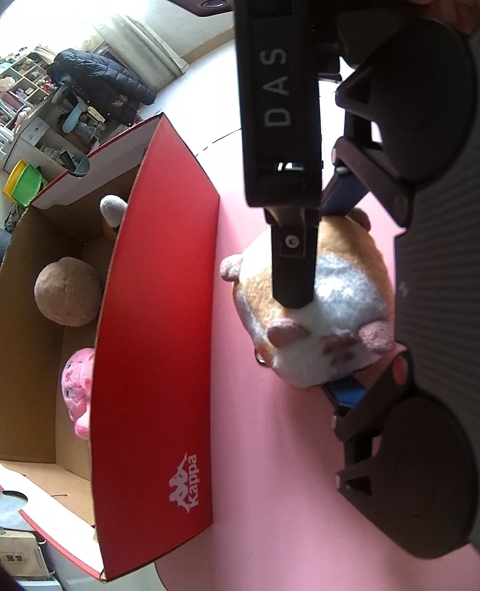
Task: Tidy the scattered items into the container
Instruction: 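Lift the hamster plush with both grippers and carry it over the box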
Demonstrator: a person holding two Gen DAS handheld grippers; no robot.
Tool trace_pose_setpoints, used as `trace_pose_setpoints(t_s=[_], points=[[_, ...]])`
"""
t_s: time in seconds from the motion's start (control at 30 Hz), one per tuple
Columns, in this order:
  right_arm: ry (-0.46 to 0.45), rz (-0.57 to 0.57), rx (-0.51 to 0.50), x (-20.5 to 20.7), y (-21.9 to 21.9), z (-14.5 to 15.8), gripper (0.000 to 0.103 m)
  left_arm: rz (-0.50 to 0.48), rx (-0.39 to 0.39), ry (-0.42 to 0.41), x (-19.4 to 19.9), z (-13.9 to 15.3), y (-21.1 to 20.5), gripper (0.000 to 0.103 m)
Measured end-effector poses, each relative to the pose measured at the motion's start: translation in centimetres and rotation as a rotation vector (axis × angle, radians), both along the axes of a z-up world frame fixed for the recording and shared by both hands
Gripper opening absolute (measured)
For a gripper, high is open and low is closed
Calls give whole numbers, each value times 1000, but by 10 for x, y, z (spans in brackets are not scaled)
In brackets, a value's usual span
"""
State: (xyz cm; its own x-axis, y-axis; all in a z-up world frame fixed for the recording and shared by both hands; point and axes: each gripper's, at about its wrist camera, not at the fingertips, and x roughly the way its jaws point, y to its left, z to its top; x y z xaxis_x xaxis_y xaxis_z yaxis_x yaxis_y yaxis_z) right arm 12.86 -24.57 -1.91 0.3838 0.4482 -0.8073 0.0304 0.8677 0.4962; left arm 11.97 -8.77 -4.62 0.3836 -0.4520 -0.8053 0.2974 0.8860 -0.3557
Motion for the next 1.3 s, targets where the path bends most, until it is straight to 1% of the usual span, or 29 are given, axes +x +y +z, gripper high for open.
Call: trace_pose_setpoints(t_s=[0.2,0.47,0.83,1.13,1.3], points=[[-45,18,12,-1,5,15,63,27,6,-35,-3,17,4,90],[-163,52,22,-8,14,55,63,74,15,-133,-12,61,11,90],[-301,73,50,-13,21,102,63,109,39,-244,-15,112,17,90],[-415,47,73,-4,14,136,64,112,41,-332,2,150,9,90],[-449,12,92,10,7,148,64,114,37,-375,15,164,0,90]])
